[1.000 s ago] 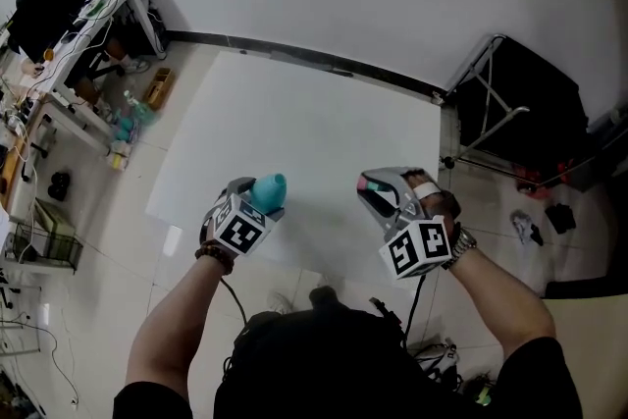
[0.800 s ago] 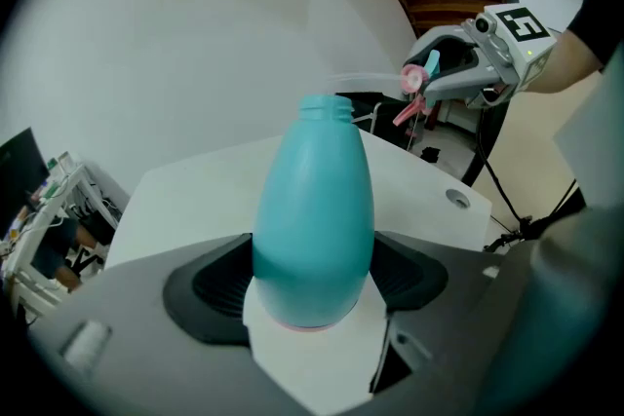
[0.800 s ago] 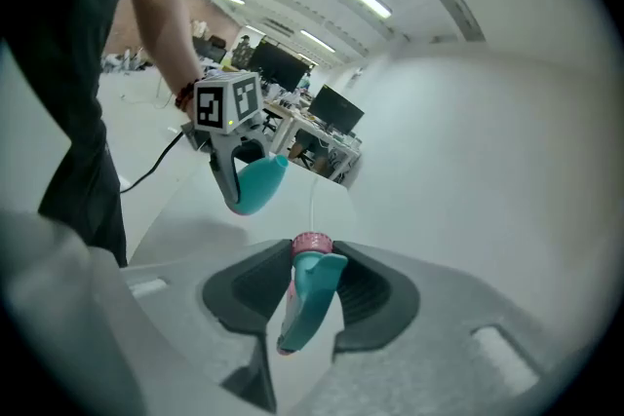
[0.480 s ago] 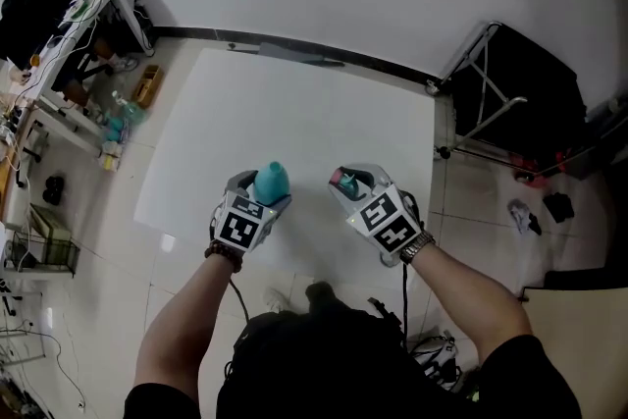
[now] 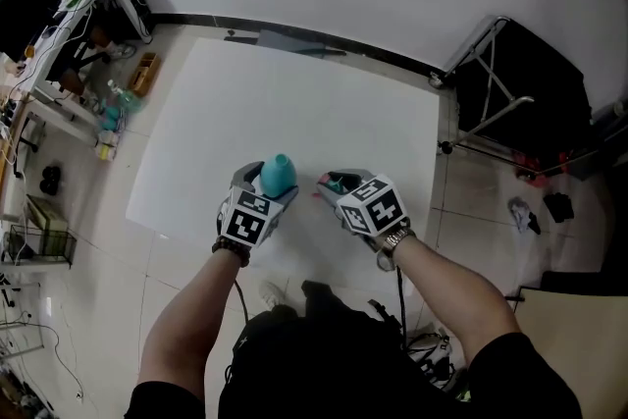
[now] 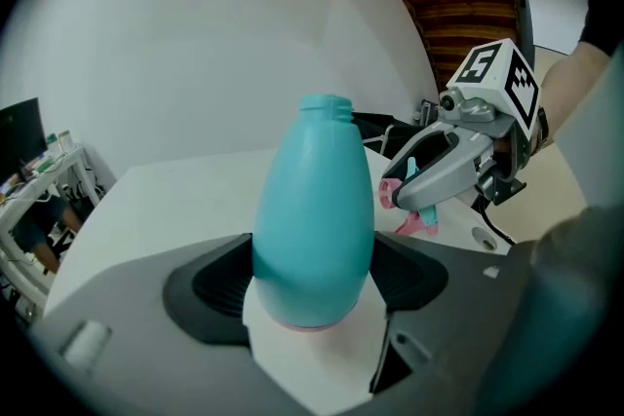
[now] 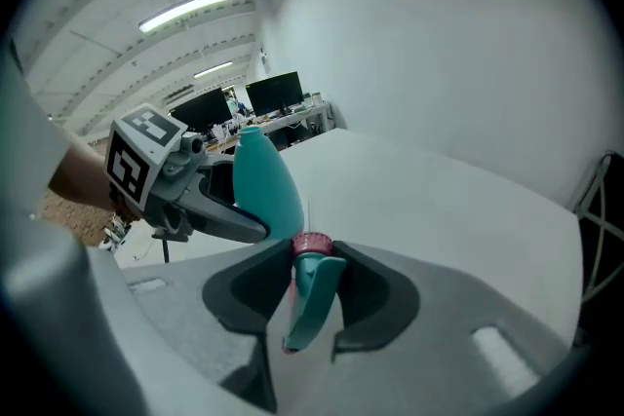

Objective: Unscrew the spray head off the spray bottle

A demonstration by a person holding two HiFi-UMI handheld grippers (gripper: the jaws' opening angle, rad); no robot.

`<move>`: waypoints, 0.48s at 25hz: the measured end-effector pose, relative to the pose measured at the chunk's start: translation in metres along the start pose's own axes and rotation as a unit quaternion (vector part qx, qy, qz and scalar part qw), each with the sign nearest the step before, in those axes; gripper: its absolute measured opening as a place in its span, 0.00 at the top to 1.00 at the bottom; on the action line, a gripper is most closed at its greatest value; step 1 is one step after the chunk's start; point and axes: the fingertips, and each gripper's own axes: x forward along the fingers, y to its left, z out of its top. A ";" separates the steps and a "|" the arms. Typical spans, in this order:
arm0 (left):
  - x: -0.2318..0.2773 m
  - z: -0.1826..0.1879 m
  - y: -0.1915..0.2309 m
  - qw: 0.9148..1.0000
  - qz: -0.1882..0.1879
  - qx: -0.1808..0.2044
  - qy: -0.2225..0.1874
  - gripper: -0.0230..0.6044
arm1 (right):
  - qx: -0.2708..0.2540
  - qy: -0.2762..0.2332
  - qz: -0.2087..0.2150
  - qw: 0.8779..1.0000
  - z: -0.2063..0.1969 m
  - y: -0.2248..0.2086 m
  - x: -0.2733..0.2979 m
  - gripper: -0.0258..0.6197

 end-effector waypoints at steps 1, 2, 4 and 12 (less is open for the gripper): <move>0.003 0.000 0.001 1.000 0.001 -0.001 -0.001 0.32 | 0.010 0.001 0.008 1.000 -0.001 0.000 0.005 0.77; 0.005 0.000 0.002 1.000 0.002 -0.002 -0.002 0.32 | 0.017 0.003 0.014 1.000 -0.002 -0.001 0.009 0.77; 0.009 0.000 0.002 1.000 0.003 -0.004 -0.004 0.32 | 0.025 0.007 0.021 0.999 -0.004 -0.003 0.017 0.77; 0.024 0.002 0.002 1.000 0.003 -0.012 -0.015 0.32 | 0.053 0.019 0.046 0.997 -0.010 -0.012 0.039 0.77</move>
